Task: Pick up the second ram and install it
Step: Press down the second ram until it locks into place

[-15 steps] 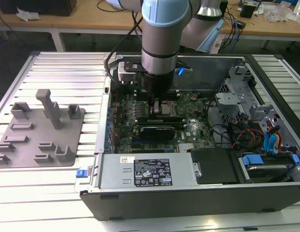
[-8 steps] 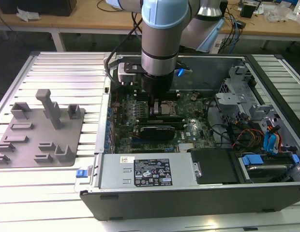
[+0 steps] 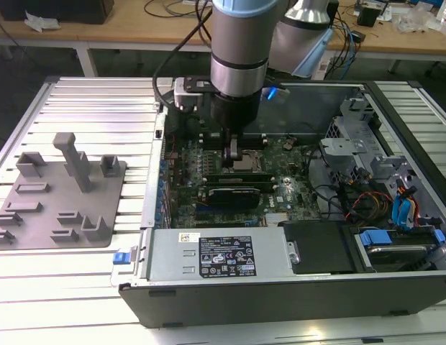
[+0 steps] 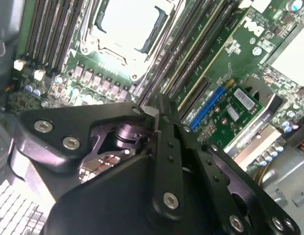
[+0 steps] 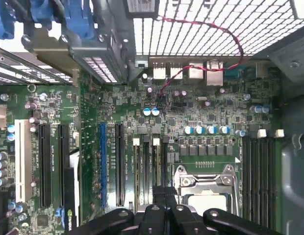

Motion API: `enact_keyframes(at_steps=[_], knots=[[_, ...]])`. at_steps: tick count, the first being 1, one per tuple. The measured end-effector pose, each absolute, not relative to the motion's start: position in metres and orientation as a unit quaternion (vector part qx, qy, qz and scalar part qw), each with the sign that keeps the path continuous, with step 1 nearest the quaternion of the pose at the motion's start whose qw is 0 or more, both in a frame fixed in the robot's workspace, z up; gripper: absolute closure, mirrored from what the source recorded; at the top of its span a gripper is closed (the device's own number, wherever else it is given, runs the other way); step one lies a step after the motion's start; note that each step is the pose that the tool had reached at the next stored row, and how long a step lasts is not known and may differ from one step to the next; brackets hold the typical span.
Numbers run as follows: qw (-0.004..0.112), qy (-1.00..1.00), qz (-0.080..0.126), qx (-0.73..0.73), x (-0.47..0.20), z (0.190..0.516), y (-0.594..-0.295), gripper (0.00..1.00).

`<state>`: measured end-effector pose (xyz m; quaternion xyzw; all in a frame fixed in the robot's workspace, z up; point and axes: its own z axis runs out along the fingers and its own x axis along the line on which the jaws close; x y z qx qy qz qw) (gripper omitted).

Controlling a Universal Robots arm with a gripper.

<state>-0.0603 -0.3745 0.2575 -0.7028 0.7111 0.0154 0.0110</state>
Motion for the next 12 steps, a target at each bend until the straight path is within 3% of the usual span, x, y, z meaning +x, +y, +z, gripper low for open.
enact_keyframes(at_steps=[12], knots=[[0.011, 0.711, 0.015, -0.703, -0.022, 0.257, -0.375, 0.92]])
